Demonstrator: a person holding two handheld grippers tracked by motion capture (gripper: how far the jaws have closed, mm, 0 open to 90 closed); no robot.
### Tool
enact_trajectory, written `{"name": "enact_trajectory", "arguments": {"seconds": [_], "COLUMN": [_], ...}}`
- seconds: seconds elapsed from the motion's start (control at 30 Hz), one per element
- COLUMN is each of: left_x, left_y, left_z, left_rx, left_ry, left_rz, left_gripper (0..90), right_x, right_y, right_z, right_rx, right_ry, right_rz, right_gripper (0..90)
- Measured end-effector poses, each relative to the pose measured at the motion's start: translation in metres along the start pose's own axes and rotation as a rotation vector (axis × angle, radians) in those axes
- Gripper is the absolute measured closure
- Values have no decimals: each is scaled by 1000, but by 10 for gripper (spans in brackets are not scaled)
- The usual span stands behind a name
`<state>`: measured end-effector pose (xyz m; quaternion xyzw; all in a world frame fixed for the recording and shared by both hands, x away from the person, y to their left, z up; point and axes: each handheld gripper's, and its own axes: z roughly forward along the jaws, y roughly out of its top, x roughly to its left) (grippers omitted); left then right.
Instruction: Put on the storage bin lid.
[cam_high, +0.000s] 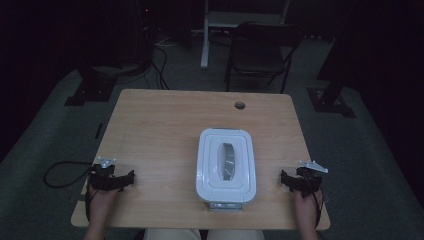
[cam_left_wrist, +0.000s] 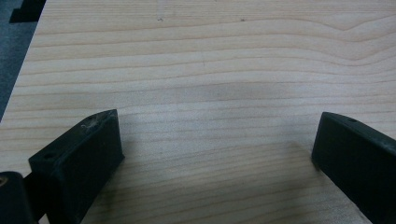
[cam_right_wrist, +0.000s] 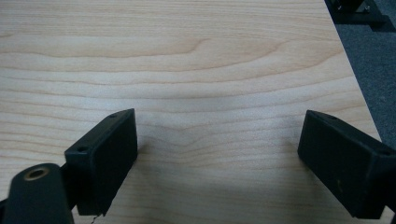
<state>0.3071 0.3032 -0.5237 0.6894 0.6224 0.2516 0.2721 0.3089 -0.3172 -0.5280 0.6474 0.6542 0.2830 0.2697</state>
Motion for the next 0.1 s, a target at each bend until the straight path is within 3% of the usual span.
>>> {"name": "enact_trajectory", "arguments": {"seconds": [0.1], "left_x": [0], "left_y": [0], "left_z": [0], "left_rx": [0], "left_ry": [0], "left_rz": [1], "left_gripper": [24], "right_x": [0], "right_y": [0], "right_z": [0], "right_rx": [0], "right_ry": [0], "right_rz": [0], "right_gripper": [118]}}
